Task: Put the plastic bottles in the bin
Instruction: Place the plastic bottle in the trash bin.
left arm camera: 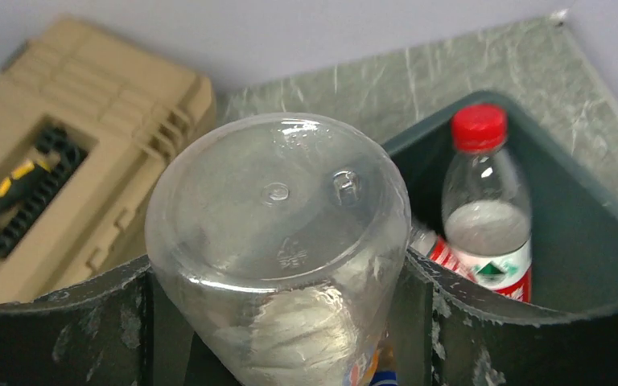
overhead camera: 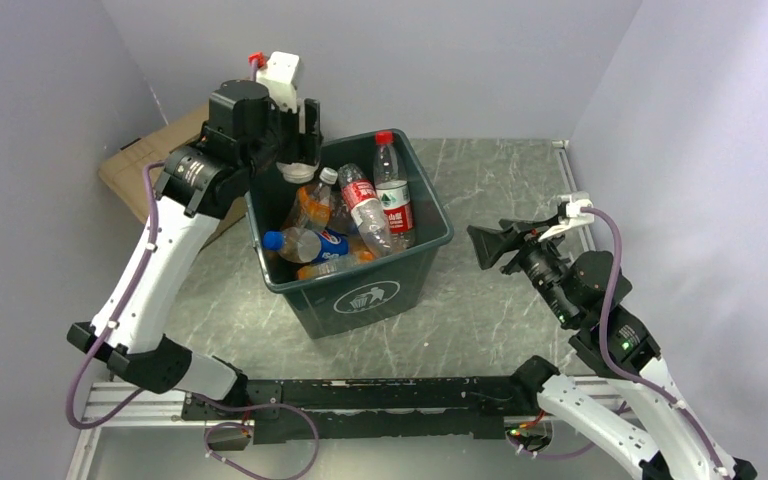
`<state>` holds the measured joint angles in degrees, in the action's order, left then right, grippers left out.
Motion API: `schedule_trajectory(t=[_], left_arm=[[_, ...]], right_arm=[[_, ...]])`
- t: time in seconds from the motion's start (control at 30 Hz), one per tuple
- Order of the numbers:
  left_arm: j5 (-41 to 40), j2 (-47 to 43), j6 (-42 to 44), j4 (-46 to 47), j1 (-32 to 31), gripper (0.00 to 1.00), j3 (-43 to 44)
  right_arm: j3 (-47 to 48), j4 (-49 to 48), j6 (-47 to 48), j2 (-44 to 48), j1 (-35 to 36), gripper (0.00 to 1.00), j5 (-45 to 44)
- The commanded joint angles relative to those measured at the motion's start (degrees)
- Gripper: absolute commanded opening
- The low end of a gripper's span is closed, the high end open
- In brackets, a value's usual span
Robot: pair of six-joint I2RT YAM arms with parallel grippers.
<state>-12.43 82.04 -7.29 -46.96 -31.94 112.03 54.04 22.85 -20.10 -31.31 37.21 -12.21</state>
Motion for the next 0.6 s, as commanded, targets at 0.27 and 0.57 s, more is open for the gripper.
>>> schedule_trajectory(t=[0.27, 0.57], left_arm=[[11.0, -9.4, -9.8, 3.2, 5.2, 0.08, -14.3], [15.7, -16.3, -8.8, 9.8, 5.1, 0.93, -22.9]], right_arm=[[-1.7, -5.7, 0.8, 0.7, 0.1, 0.75, -1.9], [-0.4, -6.1, 0.8, -0.7, 0.1, 0.75, -1.2]])
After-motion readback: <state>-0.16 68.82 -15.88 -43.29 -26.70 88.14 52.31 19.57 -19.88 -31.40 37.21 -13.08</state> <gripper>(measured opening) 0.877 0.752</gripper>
